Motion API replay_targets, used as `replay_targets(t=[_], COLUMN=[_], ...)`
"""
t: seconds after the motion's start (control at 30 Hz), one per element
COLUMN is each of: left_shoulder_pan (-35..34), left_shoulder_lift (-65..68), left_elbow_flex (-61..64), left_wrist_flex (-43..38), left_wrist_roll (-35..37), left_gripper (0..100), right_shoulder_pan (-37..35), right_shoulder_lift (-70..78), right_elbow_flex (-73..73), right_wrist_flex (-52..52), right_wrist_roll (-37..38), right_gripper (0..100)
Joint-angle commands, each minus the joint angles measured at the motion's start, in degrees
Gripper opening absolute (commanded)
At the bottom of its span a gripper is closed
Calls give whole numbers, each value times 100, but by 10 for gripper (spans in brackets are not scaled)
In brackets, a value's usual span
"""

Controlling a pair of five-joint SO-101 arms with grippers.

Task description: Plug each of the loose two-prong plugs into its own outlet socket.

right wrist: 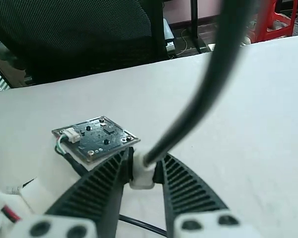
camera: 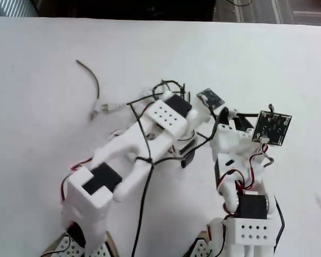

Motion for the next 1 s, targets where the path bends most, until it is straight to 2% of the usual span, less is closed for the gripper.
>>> replay_targets(t=[0.0,0.13,0.2,0.4,0.6,0.97], left_shoulder_pan=[-224,-910,-1218,-1622,-1156,31], left_shoulder_lift=[-277,-435,-426,66,611,804], left_elbow_flex=[-571,-914,-905,-905,-932,-914], left_wrist_flex=[475,730,721,545,431,299], left_wrist_roll=[35,-26,-316,-536,-484,193], left_gripper=[252,255,253,252,252,251], right_shoulder_pan=[22,22,22,22,22,22], right_shoulder_lift=[-92,-92,-92,-92,-92,-92], right_elbow_flex=[-53,-53,-53,-53,-44,-44], right_wrist_flex=[-75,-75,-75,-75,-75,-75], right_wrist_roll=[-26,-26,-26,-26,-26,-26], right_gripper=[18,18,18,18,18,18])
